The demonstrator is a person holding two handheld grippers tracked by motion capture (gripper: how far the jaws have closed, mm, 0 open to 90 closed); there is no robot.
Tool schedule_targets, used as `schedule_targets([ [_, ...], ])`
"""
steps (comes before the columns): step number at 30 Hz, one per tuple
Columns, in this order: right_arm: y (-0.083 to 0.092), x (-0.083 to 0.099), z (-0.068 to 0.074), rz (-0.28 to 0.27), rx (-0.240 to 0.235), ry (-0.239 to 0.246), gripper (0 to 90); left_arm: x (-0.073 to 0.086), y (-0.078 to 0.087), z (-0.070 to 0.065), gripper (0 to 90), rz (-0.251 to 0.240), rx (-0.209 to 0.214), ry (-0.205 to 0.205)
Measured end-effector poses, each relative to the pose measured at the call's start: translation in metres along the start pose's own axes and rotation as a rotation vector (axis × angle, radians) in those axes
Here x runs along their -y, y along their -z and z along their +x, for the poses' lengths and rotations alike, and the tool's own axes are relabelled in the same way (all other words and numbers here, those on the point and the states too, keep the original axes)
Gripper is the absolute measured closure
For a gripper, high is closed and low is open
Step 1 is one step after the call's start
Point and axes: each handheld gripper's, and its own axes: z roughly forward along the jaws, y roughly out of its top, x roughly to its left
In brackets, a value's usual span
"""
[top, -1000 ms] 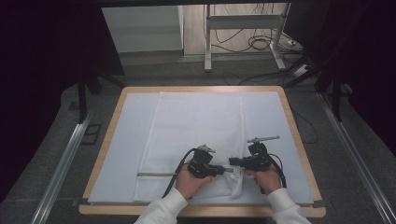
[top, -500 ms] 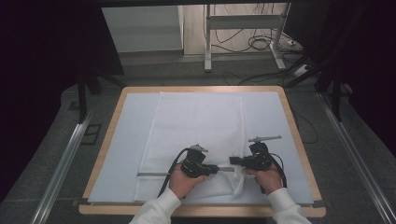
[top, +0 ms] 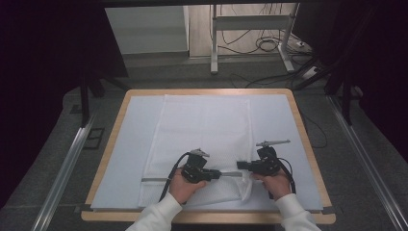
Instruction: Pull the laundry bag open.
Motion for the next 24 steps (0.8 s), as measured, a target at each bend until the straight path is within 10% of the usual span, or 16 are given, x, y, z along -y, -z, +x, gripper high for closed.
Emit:
schedule_targets([
  [24,0.0008,0.0013,0.001,-0.008,-0.005,-0.003,89.0,0.0089,0.008,0.0078,86.7,-0.012,-0.009,0.042],
])
